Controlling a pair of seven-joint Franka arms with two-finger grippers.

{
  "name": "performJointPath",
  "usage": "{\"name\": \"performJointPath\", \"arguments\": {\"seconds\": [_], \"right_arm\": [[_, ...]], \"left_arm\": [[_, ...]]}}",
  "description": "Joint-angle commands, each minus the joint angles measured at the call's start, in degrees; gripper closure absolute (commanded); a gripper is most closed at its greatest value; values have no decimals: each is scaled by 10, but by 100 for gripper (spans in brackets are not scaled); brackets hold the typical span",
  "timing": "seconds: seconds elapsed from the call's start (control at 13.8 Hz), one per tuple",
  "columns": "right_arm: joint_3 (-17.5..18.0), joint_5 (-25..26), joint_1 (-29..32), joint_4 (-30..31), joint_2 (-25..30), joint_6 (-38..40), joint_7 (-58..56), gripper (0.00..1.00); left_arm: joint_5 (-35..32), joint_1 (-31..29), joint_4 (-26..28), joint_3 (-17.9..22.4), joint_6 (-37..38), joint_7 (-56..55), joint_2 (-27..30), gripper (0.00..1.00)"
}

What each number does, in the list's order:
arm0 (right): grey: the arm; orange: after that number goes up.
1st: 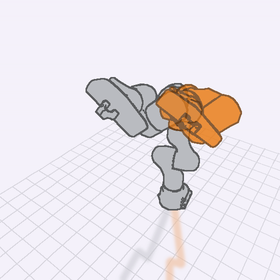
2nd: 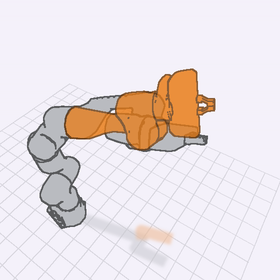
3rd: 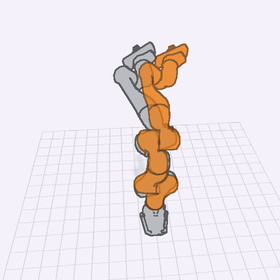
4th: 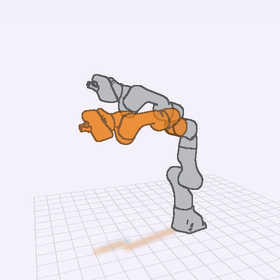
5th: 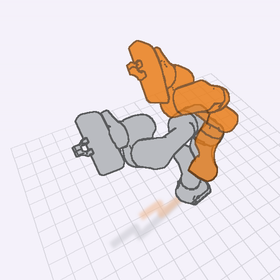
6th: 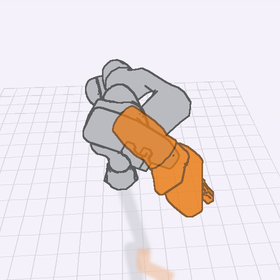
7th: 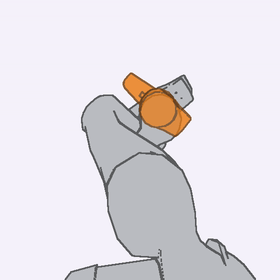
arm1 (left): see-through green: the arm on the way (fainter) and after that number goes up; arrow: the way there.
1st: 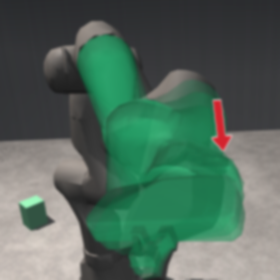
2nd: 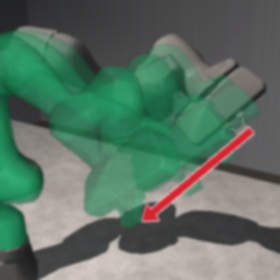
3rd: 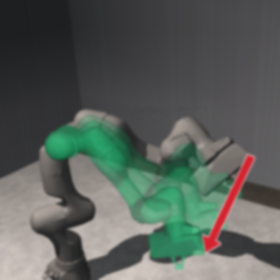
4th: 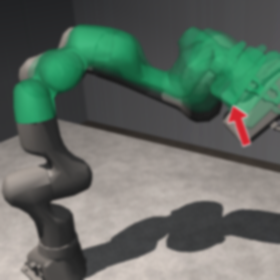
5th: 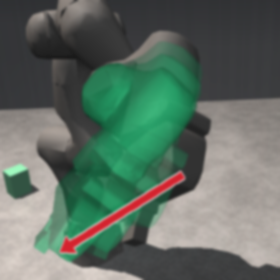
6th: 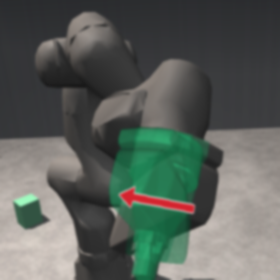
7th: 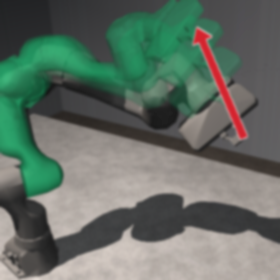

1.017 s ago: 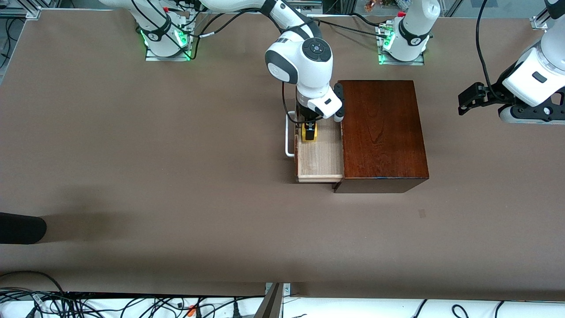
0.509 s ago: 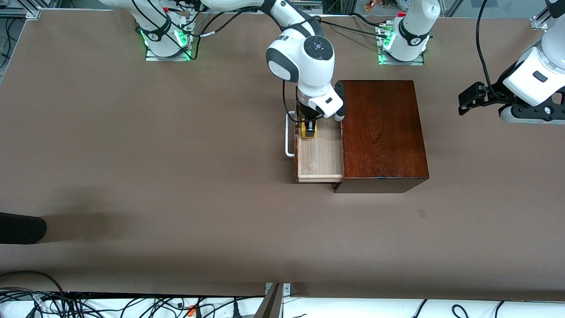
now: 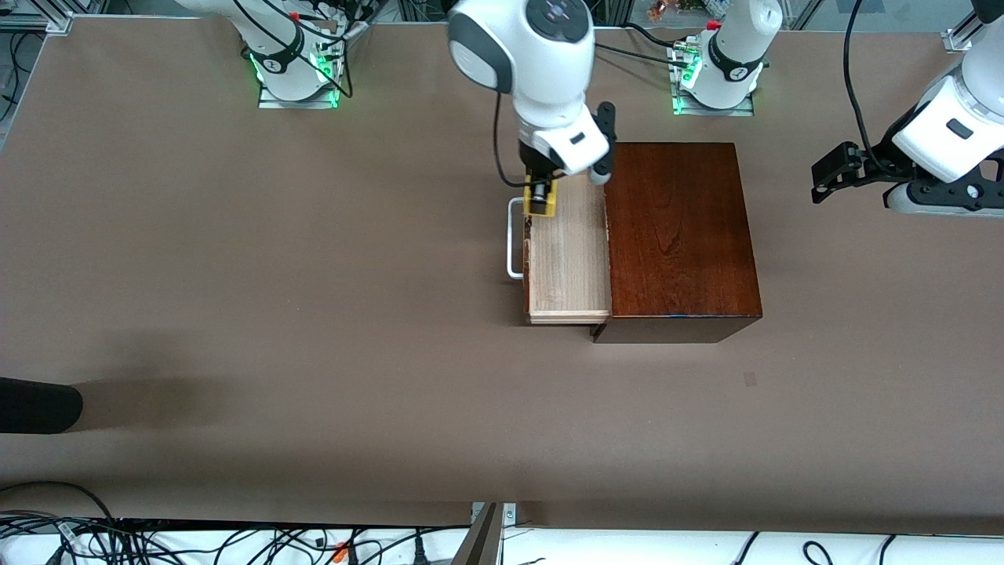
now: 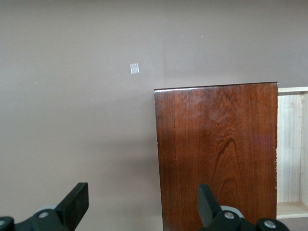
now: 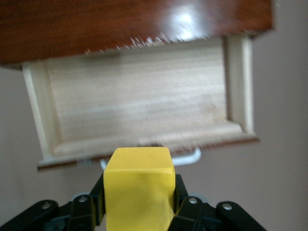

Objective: Open drawer, take yellow block, close drawer
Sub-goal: 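Lift the yellow cube with the right gripper while the left gripper approaches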

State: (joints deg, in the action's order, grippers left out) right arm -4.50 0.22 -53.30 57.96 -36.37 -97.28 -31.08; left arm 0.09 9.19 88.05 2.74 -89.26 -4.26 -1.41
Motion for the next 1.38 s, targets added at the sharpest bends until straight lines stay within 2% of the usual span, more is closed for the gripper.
{"name": "performJointPath", "arguments": {"seconds": [0.0, 0.36, 0.44, 0.65, 0.87, 0.94, 1.02, 1.16, 1.31], "right_arm": [[-15, -10, 25, 12, 53, 44, 22, 87], [-123, -15, 29, 21, 105, 108, 30, 86], [-142, -21, 35, 29, 118, 108, 30, 86], [-213, -99, 64, 53, 151, 109, 23, 86], [-241, -106, 69, 93, 187, 104, 31, 86], [-235, -106, 85, 114, 204, 101, 43, 86], [-207, -107, 128, 143, 227, 98, 51, 86], [-109, -103, 245, 200, 275, 96, 54, 86], [-99, -99, 284, 245, 307, 95, 54, 86]], "left_arm": [[7, 2, -24, 2, 5, 1, 1, 0], [8, 7, -28, -5, 7, -1, -1, 0], [8, 7, -28, -24, 7, -1, -1, 0], [5, 11, -31, -106, 6, -2, -28, 0], [5, 12, -30, -191, 4, -33, -33, 0], [5, 14, -31, -220, 4, -35, -44, 0], [4, 13, -31, -254, 1, -36, -56, 0], [1, 35, -34, -303, -6, -32, -91, 0], [-1, 80, -56, -308, -31, -28, -122, 0]]}}
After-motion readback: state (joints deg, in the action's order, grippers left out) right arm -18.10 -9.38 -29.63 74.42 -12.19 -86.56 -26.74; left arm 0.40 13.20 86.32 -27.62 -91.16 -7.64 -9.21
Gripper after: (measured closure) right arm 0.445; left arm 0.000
